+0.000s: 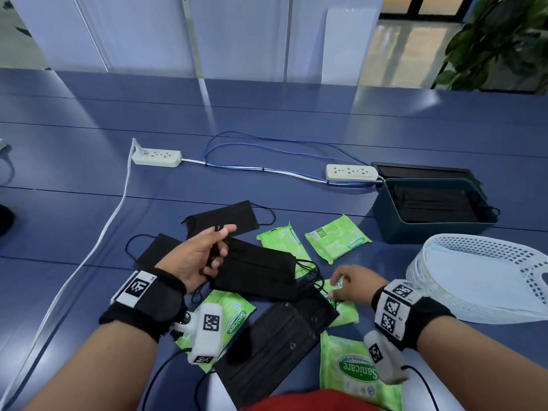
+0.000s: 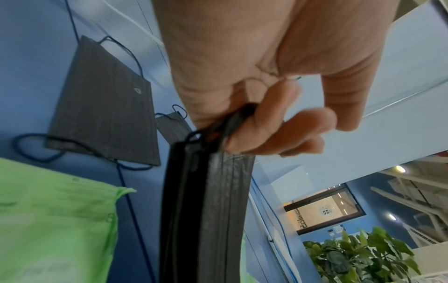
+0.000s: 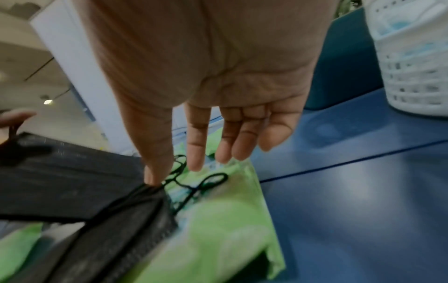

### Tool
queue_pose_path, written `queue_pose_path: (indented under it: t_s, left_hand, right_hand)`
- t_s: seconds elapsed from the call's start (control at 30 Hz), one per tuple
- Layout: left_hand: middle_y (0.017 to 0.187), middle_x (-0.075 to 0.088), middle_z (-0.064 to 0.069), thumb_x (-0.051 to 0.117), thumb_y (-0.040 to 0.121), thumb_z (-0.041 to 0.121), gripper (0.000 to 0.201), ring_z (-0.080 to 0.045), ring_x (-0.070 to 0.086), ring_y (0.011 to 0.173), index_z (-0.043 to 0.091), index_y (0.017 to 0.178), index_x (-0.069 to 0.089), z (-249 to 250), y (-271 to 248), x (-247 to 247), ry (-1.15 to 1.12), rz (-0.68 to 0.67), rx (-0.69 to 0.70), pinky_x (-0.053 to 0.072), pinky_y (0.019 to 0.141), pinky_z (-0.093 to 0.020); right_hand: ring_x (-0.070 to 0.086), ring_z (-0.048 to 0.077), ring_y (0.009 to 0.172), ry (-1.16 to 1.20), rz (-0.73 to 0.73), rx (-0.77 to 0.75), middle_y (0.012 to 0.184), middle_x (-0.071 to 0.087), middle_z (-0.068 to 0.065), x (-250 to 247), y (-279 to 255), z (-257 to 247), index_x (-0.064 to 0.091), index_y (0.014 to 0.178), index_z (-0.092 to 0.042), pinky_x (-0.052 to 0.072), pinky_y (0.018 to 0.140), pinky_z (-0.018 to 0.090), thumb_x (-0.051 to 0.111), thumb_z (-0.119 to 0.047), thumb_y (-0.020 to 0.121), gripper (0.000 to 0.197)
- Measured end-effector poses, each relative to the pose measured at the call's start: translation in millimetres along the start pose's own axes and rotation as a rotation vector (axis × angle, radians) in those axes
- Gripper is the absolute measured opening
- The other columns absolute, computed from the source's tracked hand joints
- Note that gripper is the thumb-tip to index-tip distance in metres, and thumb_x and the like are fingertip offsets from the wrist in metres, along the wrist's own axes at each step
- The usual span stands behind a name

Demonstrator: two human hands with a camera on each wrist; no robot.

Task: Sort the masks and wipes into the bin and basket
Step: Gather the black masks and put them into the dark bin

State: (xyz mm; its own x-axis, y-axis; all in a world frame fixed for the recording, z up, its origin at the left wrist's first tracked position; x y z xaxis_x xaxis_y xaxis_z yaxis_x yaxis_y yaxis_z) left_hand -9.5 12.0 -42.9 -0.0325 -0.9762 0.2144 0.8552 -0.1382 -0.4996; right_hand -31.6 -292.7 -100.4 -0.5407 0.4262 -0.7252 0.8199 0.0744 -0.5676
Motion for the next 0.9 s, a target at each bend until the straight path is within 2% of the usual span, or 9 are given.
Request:
queue_pose_path:
  t_s: [0.1,0.27,0.33,0.43,0.53,0.6,0.67,0.77,0.9]
  left_hand:
    - [0.063,0.055,0.002,0.048,0.094,0.028,0.023,-0.007,0.047,0.045,0.021,0.114,0.058,-5,-3,-1,-0.030,-0.010,-0.032,0.032,0.037,-0.016]
    - [0.071,0.062,0.001,0.048,0.095,0.028,0.023,-0.008,0.057,0.053,0.020,0.114,0.058,-1,-5,-9,-0.083,0.018,-0.036,0.043,0.046,-0.018]
    - [0.073,0.061,0.000,0.046,0.096,0.028,0.021,-0.008,0.057,0.053,0.021,0.113,0.057,4,-4,-13,-0.094,0.053,-0.018,0.043,0.047,-0.019]
    - [0.076,0.061,0.001,0.045,0.096,0.029,0.022,-0.007,0.058,0.056,0.023,0.114,0.056,6,-3,-20,-0.112,0.083,0.008,0.043,0.050,-0.019]
    - [0.078,0.061,0.001,0.044,0.097,0.027,0.024,-0.008,0.058,0.059,0.020,0.116,0.056,5,-1,-18,-0.063,0.079,0.016,0.041,0.055,-0.021]
    - [0.080,0.061,0.001,0.046,0.096,0.024,0.024,-0.007,0.058,0.058,0.017,0.115,0.058,6,-3,-6,0.015,0.037,0.027,0.039,0.053,-0.019]
    - [0.084,0.062,0.002,0.057,0.088,0.027,0.024,-0.005,0.059,0.059,0.017,0.109,0.061,12,-5,12,0.123,-0.019,0.059,0.037,0.049,-0.016]
    - [0.088,0.066,0.005,0.054,0.072,0.036,0.033,-0.004,0.059,0.064,0.021,0.099,0.063,31,-14,40,0.288,-0.106,0.152,0.033,0.043,-0.012]
    - [0.086,0.066,0.001,0.067,0.059,0.045,0.042,-0.005,0.058,0.069,0.020,0.093,0.065,54,-31,69,0.528,-0.380,0.260,0.037,0.049,-0.014]
  right_hand:
    - [0.054,0.016,0.088,-0.132,-0.020,-0.016,0.089,0.042,-0.008,8,3,-3,0.049,0.081,-0.031,0.048,0.081,0.029,0.071,-0.039,0.077,0.025]
    - [0.057,0.019,0.093,-0.208,0.034,-0.024,0.105,0.047,0.001,9,7,-9,0.049,0.071,-0.026,0.048,0.081,0.029,0.055,-0.019,0.084,0.016]
    - [0.059,0.021,0.094,-0.210,0.019,-0.025,0.100,0.053,0.001,6,7,-6,0.049,0.065,-0.024,0.051,0.084,0.031,0.054,-0.017,0.082,0.019]
    - [0.058,0.016,0.072,0.040,0.057,-0.038,0.070,0.058,-0.004,-7,4,-1,0.047,0.059,-0.019,0.047,0.071,0.029,0.056,-0.013,0.079,0.023]
    - [0.057,0.017,0.058,0.566,0.152,-0.100,0.054,0.060,-0.001,-33,-13,-17,0.049,0.064,-0.012,0.047,0.069,0.034,0.051,0.000,0.083,0.022]
    - [0.050,0.014,0.046,0.753,0.131,-0.219,0.052,0.052,0.002,-53,-33,-39,0.051,0.070,-0.010,0.048,0.059,0.028,0.054,0.005,0.085,0.021]
    - [0.040,0.011,0.042,0.674,0.071,-0.360,0.051,0.043,-0.001,-70,-52,-63,0.056,0.070,-0.013,0.042,0.048,0.018,0.061,-0.001,0.085,0.020]
    - [0.033,0.008,0.049,0.406,0.008,-0.521,0.051,0.040,-0.008,-84,-72,-92,0.064,0.071,-0.022,0.030,0.052,0.017,0.068,-0.013,0.082,0.015]
    - [0.044,-0.001,0.053,0.356,-0.004,-0.637,0.055,0.054,-0.014,-85,-79,-120,0.061,0.078,-0.026,0.033,0.059,0.013,0.065,-0.015,0.082,0.012]
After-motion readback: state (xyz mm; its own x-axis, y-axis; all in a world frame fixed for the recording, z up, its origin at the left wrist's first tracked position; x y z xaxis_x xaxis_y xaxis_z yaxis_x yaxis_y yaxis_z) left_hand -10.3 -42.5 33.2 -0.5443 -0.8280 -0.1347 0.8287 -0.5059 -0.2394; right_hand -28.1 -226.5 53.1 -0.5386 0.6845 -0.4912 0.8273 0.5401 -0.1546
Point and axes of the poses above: each hand's wrist, its own y-axis towards the middle knuckle, its own x-axis out of the palm, z = x × y, the point moved 1 cm from there along y, towards the middle knuckle
